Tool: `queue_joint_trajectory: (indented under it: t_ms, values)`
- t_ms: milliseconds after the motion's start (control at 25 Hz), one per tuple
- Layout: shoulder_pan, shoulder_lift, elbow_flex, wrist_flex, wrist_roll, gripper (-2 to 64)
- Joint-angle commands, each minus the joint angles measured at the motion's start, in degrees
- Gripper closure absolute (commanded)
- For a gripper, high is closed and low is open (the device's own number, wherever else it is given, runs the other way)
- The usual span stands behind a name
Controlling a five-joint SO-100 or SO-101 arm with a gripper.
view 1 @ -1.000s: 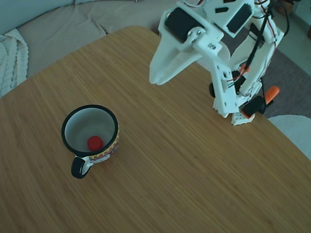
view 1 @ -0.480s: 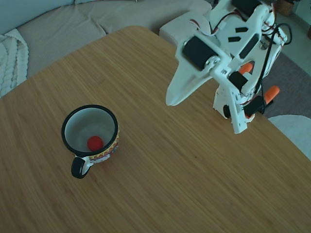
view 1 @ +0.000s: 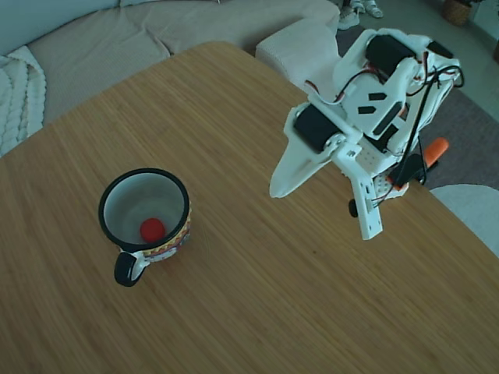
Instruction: Grasp a red cap and put it in the cup.
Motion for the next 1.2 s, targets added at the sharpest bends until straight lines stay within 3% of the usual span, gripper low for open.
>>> queue_joint_trajectory:
  t_ms: [0, 520, 1160]
  values:
    - [1.6, 5.1, 2.8, -1.9, 3.1, 61.4]
    - [4.7, 19.8, 21.3, -3.0, 4.0, 61.0]
    - [5.0, 32.4, 31.3, -3.0, 4.5, 61.2]
